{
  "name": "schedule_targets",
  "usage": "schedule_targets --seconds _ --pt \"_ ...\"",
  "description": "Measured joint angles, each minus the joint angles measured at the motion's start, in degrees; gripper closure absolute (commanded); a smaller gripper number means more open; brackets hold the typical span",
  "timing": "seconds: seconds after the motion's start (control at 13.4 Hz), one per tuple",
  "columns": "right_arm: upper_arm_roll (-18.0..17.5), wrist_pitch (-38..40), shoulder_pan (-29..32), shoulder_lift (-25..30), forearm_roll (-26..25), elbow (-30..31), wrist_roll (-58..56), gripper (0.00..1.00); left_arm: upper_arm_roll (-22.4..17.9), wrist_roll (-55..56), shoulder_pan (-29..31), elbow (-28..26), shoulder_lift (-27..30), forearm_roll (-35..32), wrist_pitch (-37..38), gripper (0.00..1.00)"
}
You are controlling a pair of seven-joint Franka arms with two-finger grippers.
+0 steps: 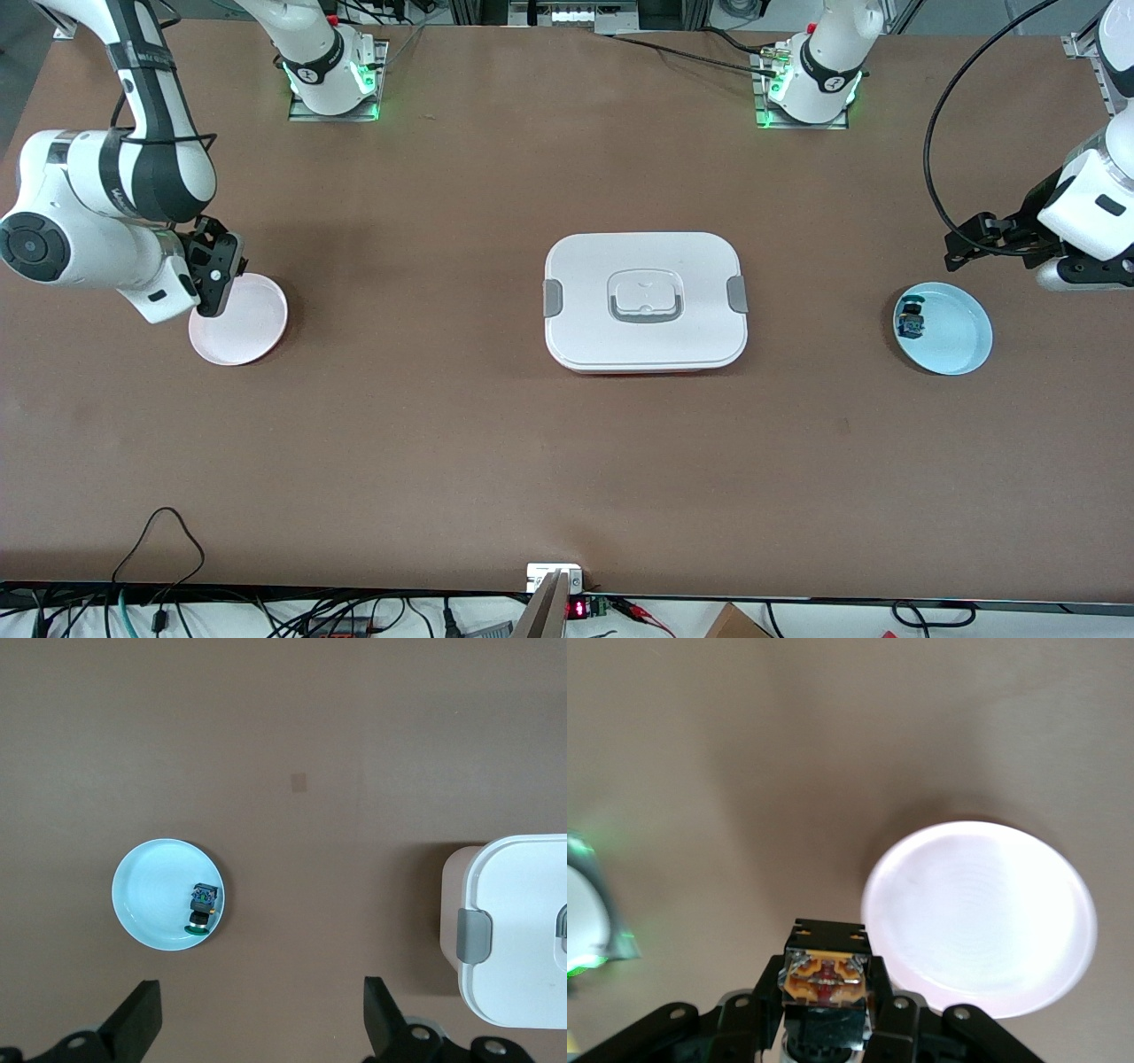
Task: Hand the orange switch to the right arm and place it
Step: 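Lower the orange switch onto the white plate and open the right gripper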
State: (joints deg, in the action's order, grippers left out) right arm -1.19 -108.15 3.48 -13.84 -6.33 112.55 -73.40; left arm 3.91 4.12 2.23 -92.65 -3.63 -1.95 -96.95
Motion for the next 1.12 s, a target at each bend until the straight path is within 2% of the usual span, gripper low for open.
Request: schedule_targets --seconds 0.45,1.12 --pt "0.1 -16.7 4.3 -4.0 -0.7 5.1 -11.3 0.95 0.0 0.1 0.0 0.0 0.0 0.0 0.0 0.00" --pt "0.1 -30.8 6.1 -9.4 -0.7 9.4 -15.1 0.95 -0.1 0.1 0.1 0.0 -0.1 0.0 0.0 0.00"
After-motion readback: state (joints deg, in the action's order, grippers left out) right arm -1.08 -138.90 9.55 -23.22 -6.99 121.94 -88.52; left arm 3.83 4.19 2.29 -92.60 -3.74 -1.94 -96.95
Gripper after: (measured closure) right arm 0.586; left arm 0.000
